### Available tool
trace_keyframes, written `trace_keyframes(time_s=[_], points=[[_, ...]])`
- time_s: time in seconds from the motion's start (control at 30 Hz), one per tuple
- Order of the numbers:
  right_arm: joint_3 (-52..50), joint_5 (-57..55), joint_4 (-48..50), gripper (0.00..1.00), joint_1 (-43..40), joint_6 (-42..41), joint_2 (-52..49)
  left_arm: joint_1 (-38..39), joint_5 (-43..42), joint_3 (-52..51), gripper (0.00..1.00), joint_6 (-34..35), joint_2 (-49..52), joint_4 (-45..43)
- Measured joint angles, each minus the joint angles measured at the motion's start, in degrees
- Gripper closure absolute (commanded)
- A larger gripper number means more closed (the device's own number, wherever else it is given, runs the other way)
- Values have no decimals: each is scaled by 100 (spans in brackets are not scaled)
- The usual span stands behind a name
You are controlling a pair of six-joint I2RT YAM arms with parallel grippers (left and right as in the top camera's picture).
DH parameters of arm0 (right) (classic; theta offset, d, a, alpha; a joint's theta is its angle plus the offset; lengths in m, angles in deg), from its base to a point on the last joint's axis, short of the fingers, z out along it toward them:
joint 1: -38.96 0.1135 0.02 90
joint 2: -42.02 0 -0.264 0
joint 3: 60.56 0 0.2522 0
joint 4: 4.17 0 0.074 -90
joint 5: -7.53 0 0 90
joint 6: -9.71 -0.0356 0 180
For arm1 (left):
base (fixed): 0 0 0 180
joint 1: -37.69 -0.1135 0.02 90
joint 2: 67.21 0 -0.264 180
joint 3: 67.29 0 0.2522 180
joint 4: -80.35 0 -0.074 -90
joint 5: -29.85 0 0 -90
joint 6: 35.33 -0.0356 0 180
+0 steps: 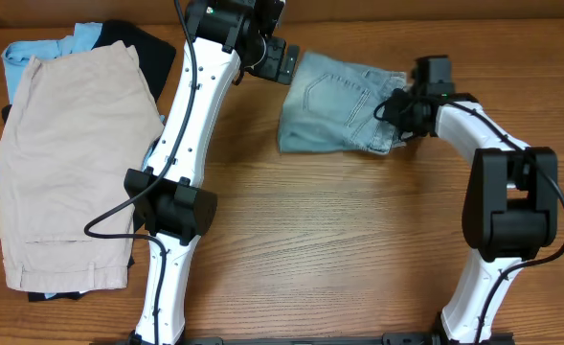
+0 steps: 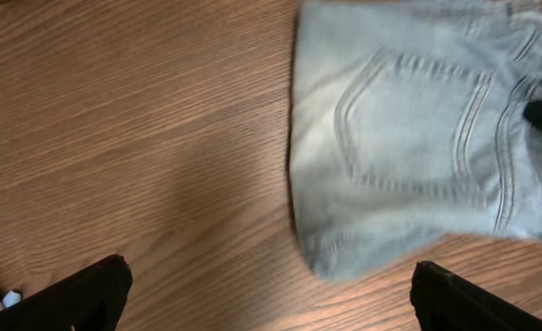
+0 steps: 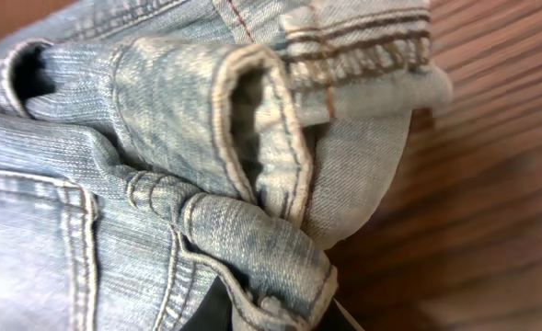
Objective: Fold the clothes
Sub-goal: 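Carry the folded denim shorts with the right gripper to the table's top right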
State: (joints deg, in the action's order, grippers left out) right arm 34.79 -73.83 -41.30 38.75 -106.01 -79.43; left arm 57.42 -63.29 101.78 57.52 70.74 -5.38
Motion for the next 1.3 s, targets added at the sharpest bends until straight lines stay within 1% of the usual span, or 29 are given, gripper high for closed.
trace_keyframes(time_s=[0.17,0.27,0.43,0.57,0.63,0.83,0.93,0.97,1.0,1.03,1.07,1.13,1.2,1.3], points=[[-17,146,341,96,-765,-1207,-48,0,0,0,0,0,0,-20],[-17,114,503,96,-1464,-2114,-70,0,0,0,0,0,0,-42],[-22,-192,750,96,-2116,-3091,-87,0,2,0,0,0,0,-61],[-31,-592,964,96,-2114,-3724,-90,0,2,0,0,0,0,-90],[-50,-754,1163,96,-2015,-3912,-94,0,2,0,0,0,0,-136],[-61,-1263,1893,96,-1565,-4188,-149,0,2,0,0,0,0,-210],[-61,-1687,1932,96,-1307,-4251,-186,0,13,0,0,0,0,-219],[-61,-1805,1932,88,-1252,-4264,-195,0,20,0,0,0,0,-221],[-61,-1939,1932,66,-1191,-4280,-195,0,22,0,0,0,0,-223],[-61,-2020,1930,35,-1152,-4291,-195,0,22,0,0,0,0,-225],[-61,-2090,1930,0,-1115,-4306,-195,0,22,0,0,0,0,-227],[-61,-2162,1937,0,-1091,-4271,-195,0,22,0,0,0,0,-227],[-61,-2175,1941,0,-1102,-4063,-195,0,24,0,0,0,0,-227],[-61,-2203,1711,0,-1117,-3543,-144,0,66,0,0,0,0,-232]])
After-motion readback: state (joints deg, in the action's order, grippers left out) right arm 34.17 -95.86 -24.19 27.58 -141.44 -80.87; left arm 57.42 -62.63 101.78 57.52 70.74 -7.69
